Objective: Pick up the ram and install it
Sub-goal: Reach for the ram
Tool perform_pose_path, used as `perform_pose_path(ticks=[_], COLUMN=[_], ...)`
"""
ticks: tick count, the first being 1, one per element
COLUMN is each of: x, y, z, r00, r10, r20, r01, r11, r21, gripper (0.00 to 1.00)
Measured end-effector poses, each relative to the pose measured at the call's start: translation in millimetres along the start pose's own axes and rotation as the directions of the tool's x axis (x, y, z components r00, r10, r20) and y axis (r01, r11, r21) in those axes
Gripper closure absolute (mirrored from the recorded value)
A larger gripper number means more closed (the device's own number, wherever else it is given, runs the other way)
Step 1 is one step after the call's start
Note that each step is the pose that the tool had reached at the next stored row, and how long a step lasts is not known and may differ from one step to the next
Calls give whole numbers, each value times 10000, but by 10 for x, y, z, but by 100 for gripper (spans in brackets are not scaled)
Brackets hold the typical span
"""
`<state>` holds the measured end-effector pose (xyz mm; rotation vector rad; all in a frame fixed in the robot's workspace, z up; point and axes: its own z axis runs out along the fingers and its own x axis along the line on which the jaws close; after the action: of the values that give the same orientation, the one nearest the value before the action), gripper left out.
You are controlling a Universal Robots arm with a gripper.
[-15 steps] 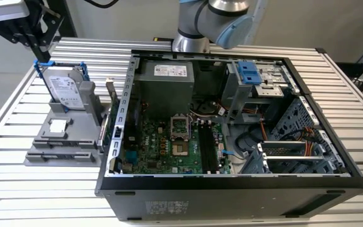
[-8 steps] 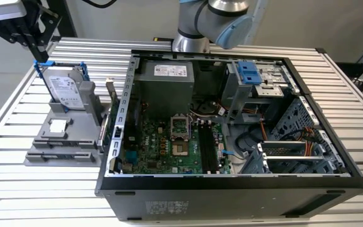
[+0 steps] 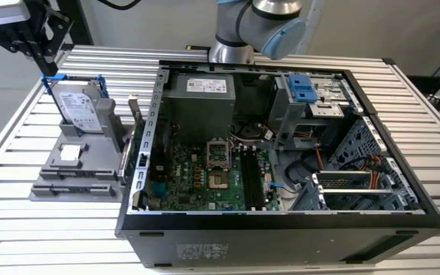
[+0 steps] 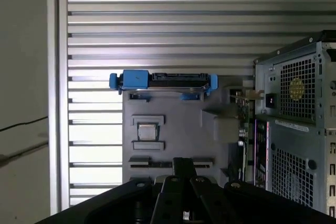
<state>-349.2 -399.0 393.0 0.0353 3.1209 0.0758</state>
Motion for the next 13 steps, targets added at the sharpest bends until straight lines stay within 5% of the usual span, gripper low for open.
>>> perform_pose_path(ticks=[13], x=[60], y=[-120], z=[-7], r00=[10000], r10=[0], r20=[0], r01=[0], r11=[10000], r21=[0], gripper=[100])
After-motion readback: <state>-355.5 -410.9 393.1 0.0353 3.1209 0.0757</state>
